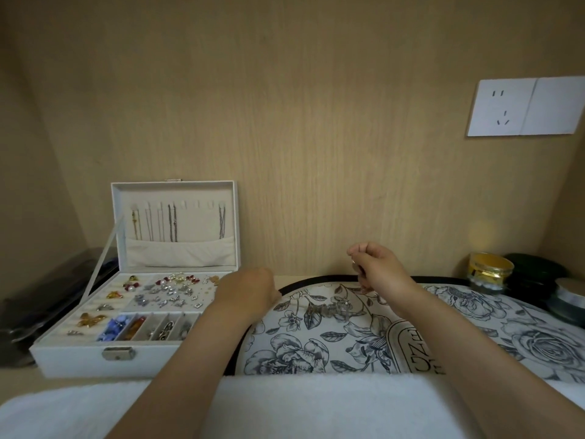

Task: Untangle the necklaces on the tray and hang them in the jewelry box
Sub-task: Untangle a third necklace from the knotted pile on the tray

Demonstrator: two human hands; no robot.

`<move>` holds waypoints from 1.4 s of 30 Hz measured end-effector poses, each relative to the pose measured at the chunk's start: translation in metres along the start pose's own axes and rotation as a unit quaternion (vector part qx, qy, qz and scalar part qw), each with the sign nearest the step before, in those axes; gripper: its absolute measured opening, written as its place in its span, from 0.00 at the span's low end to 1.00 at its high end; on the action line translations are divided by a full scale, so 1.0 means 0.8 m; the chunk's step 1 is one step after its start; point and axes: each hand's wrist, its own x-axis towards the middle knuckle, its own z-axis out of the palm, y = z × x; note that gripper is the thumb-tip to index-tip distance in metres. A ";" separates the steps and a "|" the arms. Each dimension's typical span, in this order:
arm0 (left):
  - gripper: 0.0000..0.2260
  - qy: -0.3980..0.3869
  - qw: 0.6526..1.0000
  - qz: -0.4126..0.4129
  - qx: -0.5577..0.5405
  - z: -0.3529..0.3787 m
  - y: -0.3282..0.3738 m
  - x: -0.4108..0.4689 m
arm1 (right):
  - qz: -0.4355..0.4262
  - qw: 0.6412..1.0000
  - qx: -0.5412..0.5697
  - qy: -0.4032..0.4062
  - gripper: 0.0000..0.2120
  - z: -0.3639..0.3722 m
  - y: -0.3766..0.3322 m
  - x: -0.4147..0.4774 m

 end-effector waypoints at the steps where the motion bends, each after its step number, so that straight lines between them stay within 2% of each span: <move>1: 0.11 -0.009 1.000 -0.003 0.023 0.003 0.000 0.000 | -0.019 0.998 -0.065 -0.006 0.06 -0.002 0.002 -0.001; 3: 0.09 -0.010 0.998 0.003 0.066 0.011 0.003 -0.002 | -0.048 0.978 -0.199 -0.049 0.07 -0.006 0.007 -0.004; 6: 0.08 0.042 0.990 0.057 0.118 0.019 0.015 -0.006 | -0.035 0.938 -0.317 -0.134 0.06 -0.006 0.012 -0.007; 7: 0.10 0.069 0.989 0.084 0.100 0.024 0.021 -0.007 | -0.032 0.927 -0.343 -0.152 0.06 -0.006 0.012 -0.008; 9: 0.12 0.103 0.986 0.133 -0.003 0.032 0.039 -0.010 | -0.035 0.913 -0.371 -0.167 0.06 -0.007 0.011 -0.008; 11: 0.13 0.097 0.977 0.172 -0.086 0.042 0.062 -0.016 | -0.042 0.900 -0.400 -0.167 0.09 -0.010 0.011 -0.005; 13: 0.14 0.074 0.975 0.188 -0.097 0.055 0.077 -0.020 | -0.044 0.883 -0.435 -0.173 0.12 -0.014 0.010 -0.003; 16: 0.16 0.056 0.976 0.169 -0.125 0.066 0.077 -0.018 | -0.036 0.873 -0.447 -0.192 0.17 -0.016 0.010 -0.004; 18: 0.16 0.059 0.974 0.146 -0.165 0.068 0.069 -0.015 | -0.039 0.881 -0.428 -0.200 0.17 -0.012 0.008 -0.006; 22: 0.14 0.068 0.974 0.126 -0.176 0.071 0.062 -0.013 | -0.068 0.905 -0.380 -0.177 0.04 0.002 0.015 -0.009; 26: 0.06 0.079 0.973 0.094 -0.193 0.070 0.060 -0.015 | -0.080 0.914 -0.349 -0.190 0.00 0.005 0.017 -0.013; 29: 0.02 0.070 0.968 0.074 -0.231 0.070 0.061 -0.015 | -0.069 0.930 -0.308 -0.190 0.01 0.001 0.013 -0.014; 33: 0.04 0.087 0.908 0.002 -0.410 0.058 0.064 -0.015 | -0.064 0.971 -0.162 -0.163 0.04 0.004 0.013 -0.012; 38: 0.05 0.063 0.820 -0.022 -0.569 0.036 0.068 -0.016 | -0.038 0.978 -0.008 -0.203 0.08 0.011 0.004 -0.011; 40: 0.05 0.056 0.818 -0.016 -0.572 0.025 0.068 -0.016 | -0.022 0.971 0.044 -0.234 0.13 0.011 -0.001 -0.014; 42: 0.05 0.059 0.821 -0.007 -0.567 0.015 0.067 -0.014 | -0.016 0.970 0.060 -0.237 0.12 0.011 -0.005 -0.016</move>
